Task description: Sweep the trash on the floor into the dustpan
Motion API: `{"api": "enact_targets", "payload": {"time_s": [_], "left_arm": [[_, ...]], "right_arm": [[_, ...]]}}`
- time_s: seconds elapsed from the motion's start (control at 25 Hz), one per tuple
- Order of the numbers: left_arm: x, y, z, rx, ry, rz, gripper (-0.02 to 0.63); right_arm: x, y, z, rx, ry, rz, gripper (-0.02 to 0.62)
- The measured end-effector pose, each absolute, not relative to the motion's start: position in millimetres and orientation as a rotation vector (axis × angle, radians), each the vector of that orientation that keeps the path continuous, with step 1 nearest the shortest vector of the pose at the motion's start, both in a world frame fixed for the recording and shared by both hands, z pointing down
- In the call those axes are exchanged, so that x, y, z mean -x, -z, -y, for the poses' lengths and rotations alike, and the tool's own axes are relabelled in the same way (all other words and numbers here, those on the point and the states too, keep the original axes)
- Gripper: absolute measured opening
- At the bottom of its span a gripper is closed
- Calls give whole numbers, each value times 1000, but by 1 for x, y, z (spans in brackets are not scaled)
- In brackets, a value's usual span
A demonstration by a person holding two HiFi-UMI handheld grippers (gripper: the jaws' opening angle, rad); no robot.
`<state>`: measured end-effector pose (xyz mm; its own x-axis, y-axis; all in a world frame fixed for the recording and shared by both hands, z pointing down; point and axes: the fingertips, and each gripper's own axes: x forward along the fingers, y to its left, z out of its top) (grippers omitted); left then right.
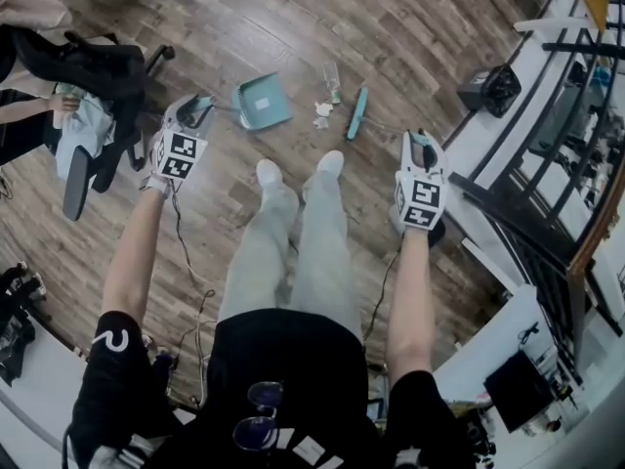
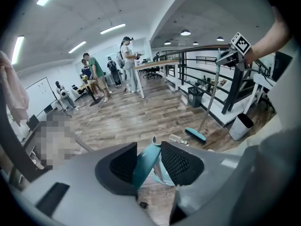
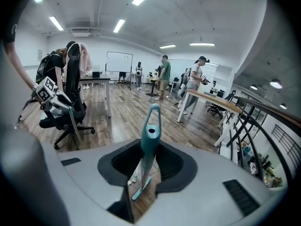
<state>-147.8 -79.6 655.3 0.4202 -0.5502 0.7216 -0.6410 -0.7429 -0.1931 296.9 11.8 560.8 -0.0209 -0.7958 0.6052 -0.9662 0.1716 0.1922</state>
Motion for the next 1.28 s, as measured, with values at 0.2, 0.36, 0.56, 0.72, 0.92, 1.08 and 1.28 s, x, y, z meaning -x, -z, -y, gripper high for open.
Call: {"api": "enact_targets", "payload": {"time_s": [0.2, 0.36, 0.56, 0.72, 0.92, 1.08, 1.28], "left_arm": [[145, -658, 78, -2531, -1226, 1085, 155], [145, -657, 77, -2536, -1224, 1089, 155], [143, -657, 76, -2543, -1223, 1086, 155], [143, -656, 76, -2554, -1223, 1095, 155], [141, -656, 73, -2559, -1221, 1093, 155], [143, -655, 73, -2568, -1211, 1103, 155], [144, -656, 70, -2573, -1201, 1110, 155]], "right_arm": [[-310, -573, -6, -1632, -335, 1833, 89], [-288, -602, -2, -1539, -340, 1883, 86], [-240, -626, 2, -1485, -389, 1993, 87], [-209, -633, 7, -1515, -458, 2049, 95], [-172, -634, 14, -1499, -451, 2115, 100], [-150, -627, 26, -1527, -456, 2169, 101], [-128, -623, 38, -1547, -483, 2214, 103]]}}
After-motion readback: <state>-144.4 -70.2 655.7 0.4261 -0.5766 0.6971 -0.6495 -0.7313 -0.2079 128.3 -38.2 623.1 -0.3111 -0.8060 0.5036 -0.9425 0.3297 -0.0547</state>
